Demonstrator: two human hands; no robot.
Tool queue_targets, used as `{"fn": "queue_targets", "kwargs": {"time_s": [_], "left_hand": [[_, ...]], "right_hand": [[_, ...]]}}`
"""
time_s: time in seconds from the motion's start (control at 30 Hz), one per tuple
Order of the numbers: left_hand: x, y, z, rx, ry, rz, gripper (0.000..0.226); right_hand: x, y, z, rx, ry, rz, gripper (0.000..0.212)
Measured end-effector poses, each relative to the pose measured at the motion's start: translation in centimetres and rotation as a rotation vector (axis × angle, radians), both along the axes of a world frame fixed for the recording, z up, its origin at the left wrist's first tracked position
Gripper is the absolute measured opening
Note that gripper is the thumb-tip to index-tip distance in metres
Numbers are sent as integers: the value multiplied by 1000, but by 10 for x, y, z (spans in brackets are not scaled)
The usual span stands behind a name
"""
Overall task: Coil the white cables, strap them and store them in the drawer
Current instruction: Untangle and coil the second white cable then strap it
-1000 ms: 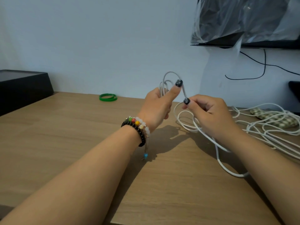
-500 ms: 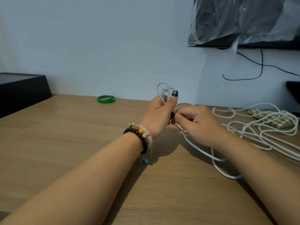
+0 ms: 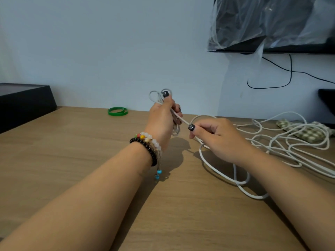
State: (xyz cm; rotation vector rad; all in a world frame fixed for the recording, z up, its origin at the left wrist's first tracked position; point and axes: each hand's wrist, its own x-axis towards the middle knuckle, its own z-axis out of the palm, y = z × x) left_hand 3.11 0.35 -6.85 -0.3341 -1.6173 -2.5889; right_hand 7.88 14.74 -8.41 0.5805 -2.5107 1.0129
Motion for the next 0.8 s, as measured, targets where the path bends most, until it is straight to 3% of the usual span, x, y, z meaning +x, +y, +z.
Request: {"fn": "queue_targets", "kwargs": {"time_s": [0.2,0.3,0.53,0.63,0.8], "left_hand": [[3,-12,9,391,-182,-327,39],[6,-19,12,455,-230,-494,42],[3,-32,20,602,-209,-502,43],[5,-30,18,546,-207,-467,42],[13,-13,8,155,-197,-414,38]], "right_hand": [[0,5,0,-26,-54,1,30],[-2,12,0,-47,-87,-30,34],[-5,29,3,-132,-163,-111,32],[-9,41,3,-185,-112,-207,26],[-9,38,3,-157,-94,-221,15]]}}
